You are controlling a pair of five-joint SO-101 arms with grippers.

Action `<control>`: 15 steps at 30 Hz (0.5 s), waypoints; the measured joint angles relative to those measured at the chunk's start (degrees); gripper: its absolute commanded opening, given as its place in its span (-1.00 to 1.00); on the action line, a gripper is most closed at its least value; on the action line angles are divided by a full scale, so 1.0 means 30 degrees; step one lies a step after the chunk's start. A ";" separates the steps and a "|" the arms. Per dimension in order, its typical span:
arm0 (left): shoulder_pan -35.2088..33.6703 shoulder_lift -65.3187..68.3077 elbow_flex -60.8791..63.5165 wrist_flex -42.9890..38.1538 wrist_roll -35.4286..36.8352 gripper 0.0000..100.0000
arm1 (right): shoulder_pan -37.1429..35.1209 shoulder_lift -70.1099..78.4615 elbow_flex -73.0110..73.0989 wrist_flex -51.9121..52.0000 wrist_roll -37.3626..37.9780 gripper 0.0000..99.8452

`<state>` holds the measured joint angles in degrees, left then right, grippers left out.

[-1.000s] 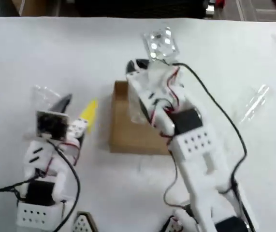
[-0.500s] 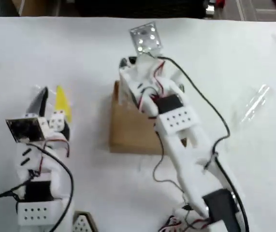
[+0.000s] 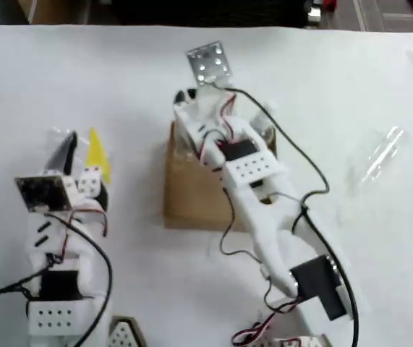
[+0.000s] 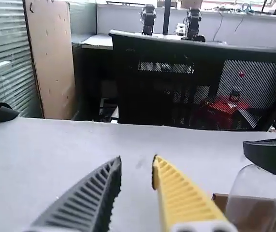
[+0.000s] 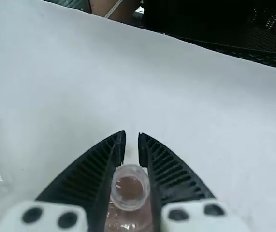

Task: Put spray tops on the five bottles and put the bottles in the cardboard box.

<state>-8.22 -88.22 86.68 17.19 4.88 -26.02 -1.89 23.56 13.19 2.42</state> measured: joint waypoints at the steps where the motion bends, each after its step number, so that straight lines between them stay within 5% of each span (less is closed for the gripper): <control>1: 0.0088 0.0000 0.0117 0.0000 0.0000 -0.79 | 0.0000 0.0059 0.0000 -0.0029 0.0000 -0.97; 15: 0.0205 0.0000 0.0147 0.0000 0.0000 -0.79 | -0.0293 0.1114 -0.0059 -0.0088 0.2344 -0.97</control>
<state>-7.60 -88.22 87.12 17.19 4.88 -26.90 1.45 23.38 12.92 9.45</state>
